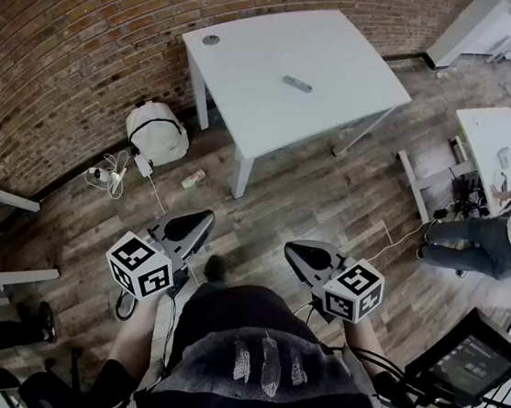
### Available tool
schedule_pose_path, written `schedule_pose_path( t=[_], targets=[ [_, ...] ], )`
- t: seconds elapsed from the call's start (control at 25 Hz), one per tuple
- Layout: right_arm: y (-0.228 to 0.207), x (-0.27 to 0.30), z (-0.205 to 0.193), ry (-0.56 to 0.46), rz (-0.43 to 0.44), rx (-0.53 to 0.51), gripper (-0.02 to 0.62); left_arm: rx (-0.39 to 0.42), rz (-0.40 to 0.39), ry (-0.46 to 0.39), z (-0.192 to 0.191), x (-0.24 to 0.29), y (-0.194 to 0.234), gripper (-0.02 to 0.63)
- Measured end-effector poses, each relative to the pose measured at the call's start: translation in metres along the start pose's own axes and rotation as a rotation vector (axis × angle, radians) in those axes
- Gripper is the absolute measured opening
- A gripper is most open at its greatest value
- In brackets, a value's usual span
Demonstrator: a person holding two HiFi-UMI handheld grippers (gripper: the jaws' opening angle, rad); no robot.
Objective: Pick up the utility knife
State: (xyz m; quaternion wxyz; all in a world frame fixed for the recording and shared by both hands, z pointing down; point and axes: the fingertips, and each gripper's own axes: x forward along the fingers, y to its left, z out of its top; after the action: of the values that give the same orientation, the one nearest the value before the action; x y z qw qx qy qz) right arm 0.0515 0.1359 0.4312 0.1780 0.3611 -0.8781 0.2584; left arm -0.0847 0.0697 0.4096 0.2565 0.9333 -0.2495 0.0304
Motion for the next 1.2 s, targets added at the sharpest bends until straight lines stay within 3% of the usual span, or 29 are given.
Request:
schedule_pose_path(
  t=[0.28, 0.52, 1.08, 1.2],
  targets=[
    [0.011, 0.045, 0.020, -0.012, 0.033, -0.005, -0.009, 0.024, -0.024, 0.014, 0.020, -0.005, 0.025, -0.006],
    [-0.024, 0.063, 0.039, -0.055, 0.029, 0.077, -0.009, -0.008, -0.020, 0.047, 0.029, 0.017, 0.054, -0.006],
    [-0.140, -0.018, 0.030, -0.148, 0.106, 0.151, -0.009, 0.078, 0.056, 0.116, 0.040, 0.131, -0.007, -0.006],
    [-0.166, -0.030, 0.022, -0.117, 0.128, 0.172, -0.009, 0.083, 0.090, 0.112, 0.044, 0.147, -0.014, -0.006]
  ],
)
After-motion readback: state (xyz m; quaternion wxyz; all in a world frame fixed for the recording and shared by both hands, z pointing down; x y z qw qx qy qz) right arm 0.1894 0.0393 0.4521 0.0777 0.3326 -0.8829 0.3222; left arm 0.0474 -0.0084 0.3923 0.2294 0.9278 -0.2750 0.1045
